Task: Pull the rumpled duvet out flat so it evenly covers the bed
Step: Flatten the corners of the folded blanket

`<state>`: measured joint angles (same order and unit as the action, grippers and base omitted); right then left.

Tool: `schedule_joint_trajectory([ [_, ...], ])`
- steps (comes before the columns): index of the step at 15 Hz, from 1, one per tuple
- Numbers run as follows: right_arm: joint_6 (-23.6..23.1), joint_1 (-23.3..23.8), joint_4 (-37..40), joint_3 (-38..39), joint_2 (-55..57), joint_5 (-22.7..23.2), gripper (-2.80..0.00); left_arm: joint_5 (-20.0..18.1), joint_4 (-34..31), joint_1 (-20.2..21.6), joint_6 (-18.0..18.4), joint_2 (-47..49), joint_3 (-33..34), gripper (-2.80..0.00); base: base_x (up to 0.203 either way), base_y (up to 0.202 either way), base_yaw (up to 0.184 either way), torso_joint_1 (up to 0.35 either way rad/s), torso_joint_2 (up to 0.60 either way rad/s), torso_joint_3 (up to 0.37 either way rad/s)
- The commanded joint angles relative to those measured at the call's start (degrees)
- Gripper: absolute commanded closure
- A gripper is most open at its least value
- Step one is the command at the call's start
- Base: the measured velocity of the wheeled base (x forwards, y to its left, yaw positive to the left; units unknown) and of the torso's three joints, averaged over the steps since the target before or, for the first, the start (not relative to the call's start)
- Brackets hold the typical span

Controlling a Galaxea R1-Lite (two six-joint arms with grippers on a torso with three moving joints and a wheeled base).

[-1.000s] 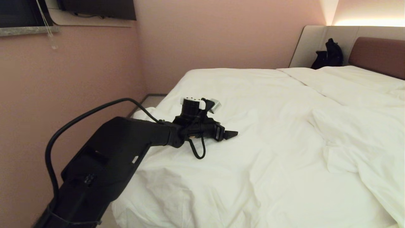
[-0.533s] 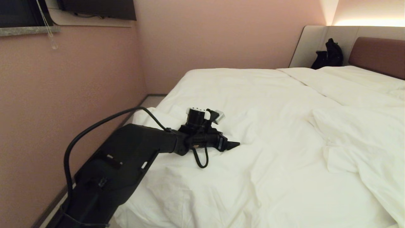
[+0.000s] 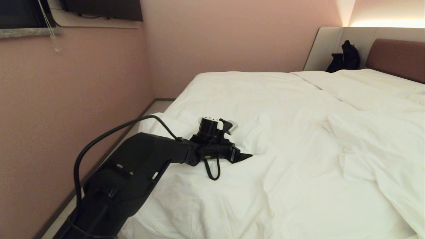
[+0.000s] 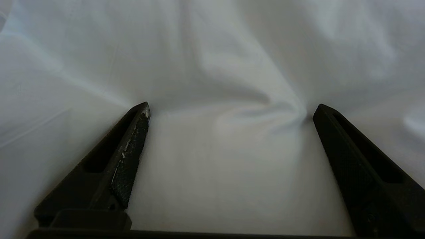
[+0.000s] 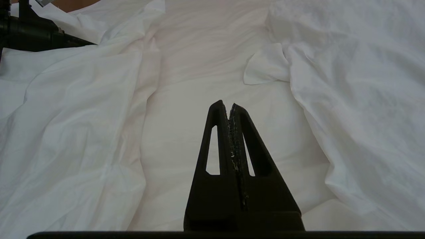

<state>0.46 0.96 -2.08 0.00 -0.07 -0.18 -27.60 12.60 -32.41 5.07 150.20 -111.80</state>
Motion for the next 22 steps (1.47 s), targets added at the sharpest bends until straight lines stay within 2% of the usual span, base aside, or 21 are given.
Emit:
schedule_joint_trajectory([
  [1,0.0,0.0,0.0,0.0,0.1,0.0,0.0,-0.2,-0.1,0.0,0.0,0.1,-0.1,-2.8,0.0,0.0,0.0,0.0,0.0,0.0],
  [2,0.0,0.0,0.0,0.0,0.1,0.0,0.0,-0.2,-0.1,0.0,0.0,0.1,-0.1,0.0,0.0,0.0,0.0,0.0,0.0,0.0],
  [12,0.1,0.0,0.0,0.0,0.1,0.0,0.0,0.0,-0.2,0.2,-0.1,-2.3,0.2,0.0,0.0,0.0,0.0,0.0,0.0,0.0],
  [15,0.1,0.0,0.0,0.0,0.1,0.0,0.0,2.9,-2.8,0.9,-0.3,-7.4,2.8,0.0,0.0,0.0,0.0,0.0,0.0,0.0],
  [17,0.0,0.0,0.0,0.0,0.1,0.0,0.0,3.3,-3.9,2.1,-0.3,-11.8,7.6,0.0,0.0,0.0,0.0,0.0,0.0,0.0],
  [22,0.0,0.0,0.0,0.0,0.1,0.0,0.0,3.2,-3.4,4.8,-0.3,-26.3,25.1,0.0,0.0,0.0,0.0,0.0,0.0,0.0],
])
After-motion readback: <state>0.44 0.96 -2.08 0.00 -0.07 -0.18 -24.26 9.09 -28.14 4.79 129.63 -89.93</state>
